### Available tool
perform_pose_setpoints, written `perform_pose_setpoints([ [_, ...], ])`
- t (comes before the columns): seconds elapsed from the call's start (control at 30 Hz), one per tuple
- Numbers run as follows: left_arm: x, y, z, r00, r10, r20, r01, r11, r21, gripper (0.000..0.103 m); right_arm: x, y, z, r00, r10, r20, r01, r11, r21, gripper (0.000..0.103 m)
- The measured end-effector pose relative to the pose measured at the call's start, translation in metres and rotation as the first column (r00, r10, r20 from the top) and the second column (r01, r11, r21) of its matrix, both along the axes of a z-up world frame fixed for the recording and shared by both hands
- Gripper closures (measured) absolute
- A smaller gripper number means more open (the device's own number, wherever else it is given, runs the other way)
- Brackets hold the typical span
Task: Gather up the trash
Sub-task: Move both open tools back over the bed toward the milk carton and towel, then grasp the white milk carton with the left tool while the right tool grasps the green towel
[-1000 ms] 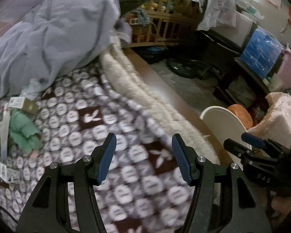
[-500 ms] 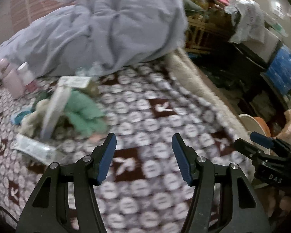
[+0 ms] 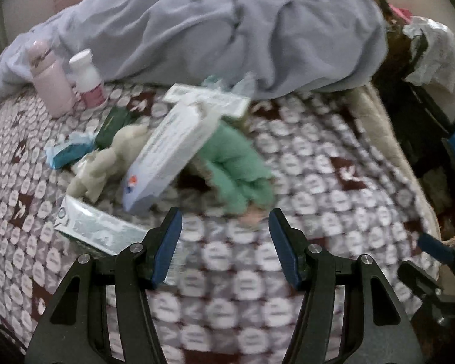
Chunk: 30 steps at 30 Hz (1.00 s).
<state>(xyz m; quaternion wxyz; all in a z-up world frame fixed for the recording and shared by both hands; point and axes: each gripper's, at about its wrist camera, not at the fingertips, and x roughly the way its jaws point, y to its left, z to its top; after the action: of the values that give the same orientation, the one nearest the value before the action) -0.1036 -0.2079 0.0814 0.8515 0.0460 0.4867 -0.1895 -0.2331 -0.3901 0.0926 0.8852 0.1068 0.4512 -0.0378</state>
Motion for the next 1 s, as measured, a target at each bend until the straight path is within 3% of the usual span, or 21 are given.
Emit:
perform_pose_setpoints([
  [0.33,-0.006,0.107,-0.011,0.999,0.043,-0.023,-0.039,0.988,0.152,0.045,0.037,0.031,-0.012,0.996,0.086,-0.024,-0.086,0.996,0.023,0.036],
  [0.5,-0.015,0.156,-0.008,0.992,0.113,-0.055,-0.105,0.987,0.121,0.045,0.072,0.057,-0.018,0.988,0.156,-0.023,-0.154,0.987,0.053,0.036],
  [0.73,-0.022,0.168,0.002,0.987,0.136,-0.081,-0.136,0.991,0.001,0.045,0.109,0.087,-0.022,0.976,0.216,-0.02,-0.213,0.974,0.076,0.036],
  [0.83,-0.021,0.157,-0.007,0.988,0.124,-0.096,-0.119,0.991,0.057,0.045,0.123,0.094,-0.026,0.975,0.221,-0.035,-0.22,0.975,0.031,0.036],
  [0.93,-0.021,0.153,-0.021,0.985,0.142,-0.099,-0.126,0.98,0.154,0.045,0.133,0.089,-0.031,0.974,0.221,-0.049,-0.22,0.975,0.036,0.036],
  [1.0,-0.015,0.158,-0.029,0.981,0.166,-0.101,-0.147,0.973,0.175,0.045,0.14,0.085,-0.032,0.972,0.229,-0.048,-0.227,0.973,0.038,0.036],
])
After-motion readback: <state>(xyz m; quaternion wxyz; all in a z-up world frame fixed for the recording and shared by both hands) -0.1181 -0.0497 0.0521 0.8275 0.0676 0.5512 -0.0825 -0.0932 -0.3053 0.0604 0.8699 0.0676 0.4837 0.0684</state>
